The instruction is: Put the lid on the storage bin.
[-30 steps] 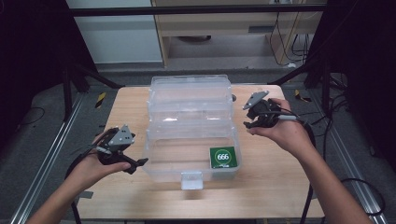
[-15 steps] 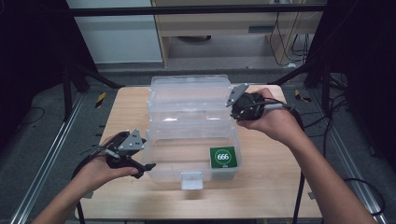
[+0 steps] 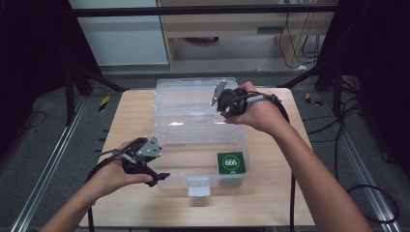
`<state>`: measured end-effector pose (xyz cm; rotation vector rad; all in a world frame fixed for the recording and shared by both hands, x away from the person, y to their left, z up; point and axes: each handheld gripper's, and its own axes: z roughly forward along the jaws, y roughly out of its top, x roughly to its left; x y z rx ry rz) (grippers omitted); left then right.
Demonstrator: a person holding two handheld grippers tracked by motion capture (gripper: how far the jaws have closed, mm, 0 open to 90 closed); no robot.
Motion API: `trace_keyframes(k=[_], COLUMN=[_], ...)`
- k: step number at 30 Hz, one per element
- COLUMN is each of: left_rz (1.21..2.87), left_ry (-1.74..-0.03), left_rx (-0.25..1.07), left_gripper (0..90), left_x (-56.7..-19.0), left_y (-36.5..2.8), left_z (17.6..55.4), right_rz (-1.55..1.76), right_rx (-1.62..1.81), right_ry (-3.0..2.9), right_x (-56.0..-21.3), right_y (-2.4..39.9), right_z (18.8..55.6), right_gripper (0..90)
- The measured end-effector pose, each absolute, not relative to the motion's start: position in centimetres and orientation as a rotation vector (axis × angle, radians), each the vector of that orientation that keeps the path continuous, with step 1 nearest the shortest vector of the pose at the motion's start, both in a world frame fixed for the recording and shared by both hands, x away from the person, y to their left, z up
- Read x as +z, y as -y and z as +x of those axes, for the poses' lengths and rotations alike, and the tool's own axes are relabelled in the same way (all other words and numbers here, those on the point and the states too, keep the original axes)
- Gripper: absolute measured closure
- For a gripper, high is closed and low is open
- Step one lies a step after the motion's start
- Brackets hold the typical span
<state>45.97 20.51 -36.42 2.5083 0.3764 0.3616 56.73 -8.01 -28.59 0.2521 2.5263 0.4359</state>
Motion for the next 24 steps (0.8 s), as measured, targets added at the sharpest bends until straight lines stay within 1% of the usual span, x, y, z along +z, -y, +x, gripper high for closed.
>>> trace_keyframes(k=[6,9,13,17,21,24], left_rz=[2.554,2.575,2.596,2.609,2.625,2.644], left_ry=[-0.344,-0.323,-0.308,-0.309,-0.296,-0.29], left_rx=[0.339,0.325,0.31,0.287,0.278,0.273], left_gripper=[11.3,14.1,16.4,19.6,22.3,24.4], left_x=[-37.2,-37.7,-38.2,-38.6,-38.7,-38.9], left_y=[-20.1,-20.0,-19.8,-19.8,-19.5,-19.2], left_z=[46.0,45.9,45.8,45.8,45.7,45.5], right_rz=[0.21,0.195,0.185,0.154,0.13,0.12], right_rx=[0.394,0.365,0.357,0.342,0.324,0.322], right_ry=[-2.574,-2.598,-2.617,-2.634,-2.643,-2.65], right_x=[-29.3,-29.8,-30.0,-30.4,-30.7,-30.8], right_y=[7.2,6.9,6.8,6.3,6.1,6.0], right_z=[58.1,58.7,59.2,59.4,59.4,59.5], right_gripper=[57.1,60.6,62.5,66.8,68.9,73.2])
